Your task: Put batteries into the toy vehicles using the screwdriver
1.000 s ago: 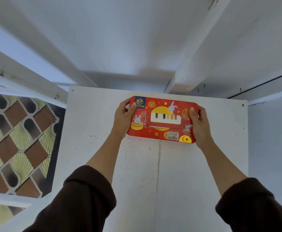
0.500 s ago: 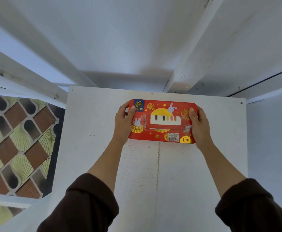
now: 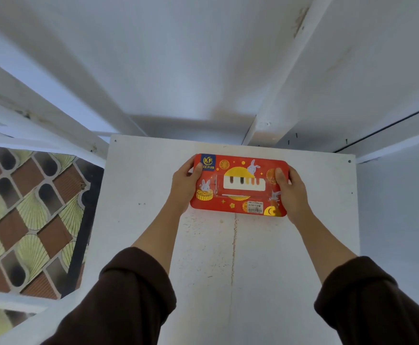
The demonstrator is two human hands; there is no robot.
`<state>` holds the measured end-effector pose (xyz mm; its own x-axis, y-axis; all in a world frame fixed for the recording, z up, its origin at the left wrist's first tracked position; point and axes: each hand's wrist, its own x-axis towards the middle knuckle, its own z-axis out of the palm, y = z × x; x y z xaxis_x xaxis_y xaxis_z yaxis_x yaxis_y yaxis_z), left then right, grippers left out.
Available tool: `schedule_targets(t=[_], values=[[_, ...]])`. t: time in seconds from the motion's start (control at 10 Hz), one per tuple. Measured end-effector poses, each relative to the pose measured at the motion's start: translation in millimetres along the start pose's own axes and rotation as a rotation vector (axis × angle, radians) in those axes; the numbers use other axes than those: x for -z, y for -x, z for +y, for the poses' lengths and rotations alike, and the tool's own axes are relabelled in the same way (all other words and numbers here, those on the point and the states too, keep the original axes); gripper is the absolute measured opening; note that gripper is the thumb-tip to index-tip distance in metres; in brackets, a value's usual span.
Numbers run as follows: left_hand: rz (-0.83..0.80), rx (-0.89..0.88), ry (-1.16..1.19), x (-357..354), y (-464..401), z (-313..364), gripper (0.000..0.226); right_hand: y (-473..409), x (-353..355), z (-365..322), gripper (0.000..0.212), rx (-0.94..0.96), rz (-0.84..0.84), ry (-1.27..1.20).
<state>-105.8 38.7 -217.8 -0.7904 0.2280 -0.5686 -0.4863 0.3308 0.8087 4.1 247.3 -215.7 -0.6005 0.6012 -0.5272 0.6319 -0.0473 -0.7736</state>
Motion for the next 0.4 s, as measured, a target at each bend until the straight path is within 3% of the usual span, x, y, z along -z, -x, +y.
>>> schedule_targets(t=[0.1,0.2,0.3,0.4], values=[[-0.001,-0.006,-0.048,5.9,12.5,13.4,0.049,2.4,7.5,-15.9,0.058,-0.095,0.068,0.094],[0.096,-0.048,-0.068,19.4,45.8,16.2,0.048,15.7,34.7,-40.8,0.056,-0.1,0.171,0.085],[0.214,-0.015,0.021,37.5,94.5,-7.3,0.046,53.0,89.5,-93.6,0.03,0.069,0.19,-0.142],[0.168,0.196,-0.031,70.2,148.5,-72.9,0.076,114.9,160.6,-164.6,0.027,0.335,0.176,-0.315]])
